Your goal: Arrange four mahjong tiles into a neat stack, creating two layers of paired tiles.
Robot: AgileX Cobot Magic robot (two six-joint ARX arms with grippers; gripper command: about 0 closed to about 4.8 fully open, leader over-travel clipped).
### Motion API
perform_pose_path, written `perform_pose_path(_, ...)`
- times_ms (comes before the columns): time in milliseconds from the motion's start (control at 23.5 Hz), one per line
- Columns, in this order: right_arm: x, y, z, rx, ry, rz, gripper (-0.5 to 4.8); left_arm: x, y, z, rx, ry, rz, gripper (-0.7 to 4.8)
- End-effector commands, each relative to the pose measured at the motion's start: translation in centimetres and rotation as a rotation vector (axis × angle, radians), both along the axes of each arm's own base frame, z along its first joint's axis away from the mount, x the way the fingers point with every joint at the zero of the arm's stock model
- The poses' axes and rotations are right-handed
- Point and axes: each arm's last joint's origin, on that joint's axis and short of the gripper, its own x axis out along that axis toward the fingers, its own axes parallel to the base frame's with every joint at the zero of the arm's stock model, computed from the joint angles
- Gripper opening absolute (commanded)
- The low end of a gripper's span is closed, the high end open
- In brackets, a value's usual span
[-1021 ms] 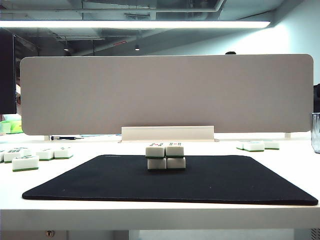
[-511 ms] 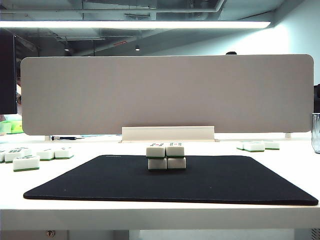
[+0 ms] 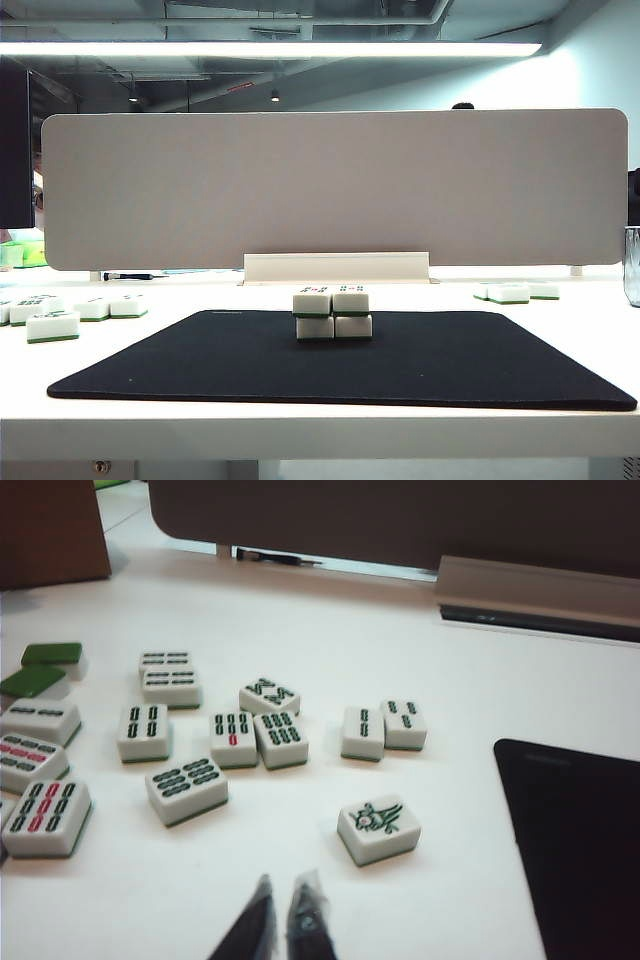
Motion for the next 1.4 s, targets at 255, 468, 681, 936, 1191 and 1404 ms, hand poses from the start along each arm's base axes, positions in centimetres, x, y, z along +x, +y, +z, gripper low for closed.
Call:
perform_pose_path(255,-0.2,0.0,0.1,-0.002,-0.027,0.003,-0.01,-0.5,0.2,-2.3,0.021,-0.030,0.000,0.25)
perform_pose_path(468,-0.2,0.0,0.1,-0.002,-0.027,0.003,-0.01,-0.9,0.3,-3.2,0.043,0.005,0.005,0.25)
perform_pose_path(681,-0.2,0.0,0.1,-0.002,-0.027,0.003,-0.01,-1.1,0.3,-3.6,0.050,0.048,0.003,0.25)
perform_pose_path(936,-0.2,0.0,0.1,-0.002,-0.027,0.003,-0.01,-1.1,0.2,-3.5,0.050,0.036,-0.009,0.25)
perform_pose_path(1191,-0.2,0.0,0.1,-0.002,-0.027,0.003,-0.01,-1.1,0.2,-3.5,0.049,0.037,-0.009,0.25)
perform_pose_path(1404,-0.2,0.0,0.1,-0.002,-0.027,0.003,-0.01,-1.1,0.2,-3.5,0.050,0.037,-0.009,0.25)
